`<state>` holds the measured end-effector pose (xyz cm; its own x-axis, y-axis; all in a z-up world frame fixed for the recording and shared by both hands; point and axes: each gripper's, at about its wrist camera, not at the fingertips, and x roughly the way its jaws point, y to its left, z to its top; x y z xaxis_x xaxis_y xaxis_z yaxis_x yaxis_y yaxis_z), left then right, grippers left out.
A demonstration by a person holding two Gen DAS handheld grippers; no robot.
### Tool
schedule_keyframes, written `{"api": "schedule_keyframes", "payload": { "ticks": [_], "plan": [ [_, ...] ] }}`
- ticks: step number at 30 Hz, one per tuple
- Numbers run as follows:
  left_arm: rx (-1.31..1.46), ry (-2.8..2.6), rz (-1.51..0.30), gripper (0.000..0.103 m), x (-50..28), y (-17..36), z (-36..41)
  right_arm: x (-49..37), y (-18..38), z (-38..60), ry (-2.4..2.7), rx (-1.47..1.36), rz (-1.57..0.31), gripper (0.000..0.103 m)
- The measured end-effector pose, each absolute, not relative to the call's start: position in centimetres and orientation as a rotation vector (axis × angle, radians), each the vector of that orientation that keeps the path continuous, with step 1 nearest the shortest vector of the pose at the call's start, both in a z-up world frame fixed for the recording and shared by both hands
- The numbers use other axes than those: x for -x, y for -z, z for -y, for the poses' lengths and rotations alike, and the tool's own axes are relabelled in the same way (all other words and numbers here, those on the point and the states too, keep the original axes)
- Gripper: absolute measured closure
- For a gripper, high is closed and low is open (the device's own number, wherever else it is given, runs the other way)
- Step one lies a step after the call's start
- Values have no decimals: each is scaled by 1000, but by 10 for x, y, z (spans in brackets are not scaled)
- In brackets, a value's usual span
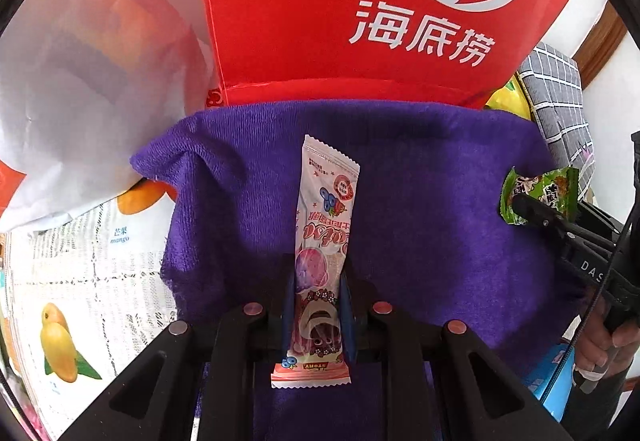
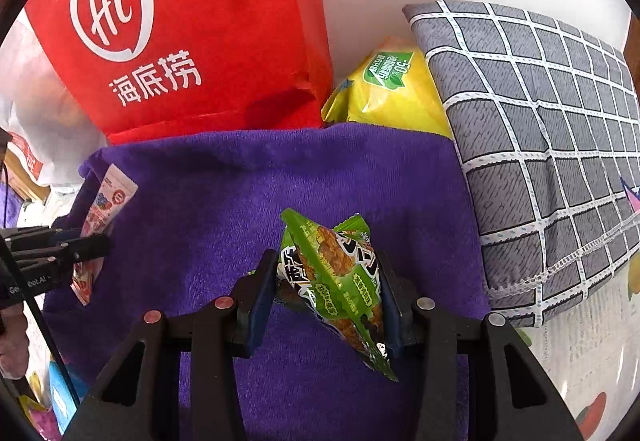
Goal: Organize snacks
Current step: 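Open both grippers to drop the snacks onto the purple towel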
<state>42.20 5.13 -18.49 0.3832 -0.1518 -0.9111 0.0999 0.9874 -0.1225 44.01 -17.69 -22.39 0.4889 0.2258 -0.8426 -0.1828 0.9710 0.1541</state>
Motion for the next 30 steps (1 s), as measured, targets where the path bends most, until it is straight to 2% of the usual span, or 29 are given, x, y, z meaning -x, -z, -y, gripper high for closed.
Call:
{"api": "schedule_keyframes", "payload": {
  "ticks": [4, 8, 11, 13, 14, 16, 19, 23, 27, 30],
  "plan": [
    [58, 160, -1173, 81, -420, 187, -54, -437, 225, 181, -252, -37, -1035, 54],
    [67, 166, -1175, 81, -421, 192, -52, -436, 228, 176, -252, -26, -1037, 40],
    [58, 162, -1171, 72, -416, 187, -63, -434, 221, 175, -265, -23, -1028, 31],
    [64, 167, -1164, 58, -413, 185, -63, -429, 215, 173, -271, -1, -1025, 24],
    [68, 173, -1161, 55, -410, 183, -63, -427, 210, 170, -273, 14, -1010, 23],
    [64, 180, -1148, 54, -404, 177, -62, -422, 203, 168, -269, 25, -989, 22],
    [50, 183, -1127, 43, -395, 169, -61, -417, 187, 165, -281, 19, -965, 15],
    [42, 179, -1100, 39, -382, 151, -60, -404, 167, 162, -290, 43, -926, 13],
    [22, 162, -1064, 27, -363, 130, -57, -389, 149, 165, -312, 25, -881, 6],
    [19, 147, -1039, 26, -349, 119, -59, -371, 135, 162, -333, 25, -874, 6]
  ]
}}
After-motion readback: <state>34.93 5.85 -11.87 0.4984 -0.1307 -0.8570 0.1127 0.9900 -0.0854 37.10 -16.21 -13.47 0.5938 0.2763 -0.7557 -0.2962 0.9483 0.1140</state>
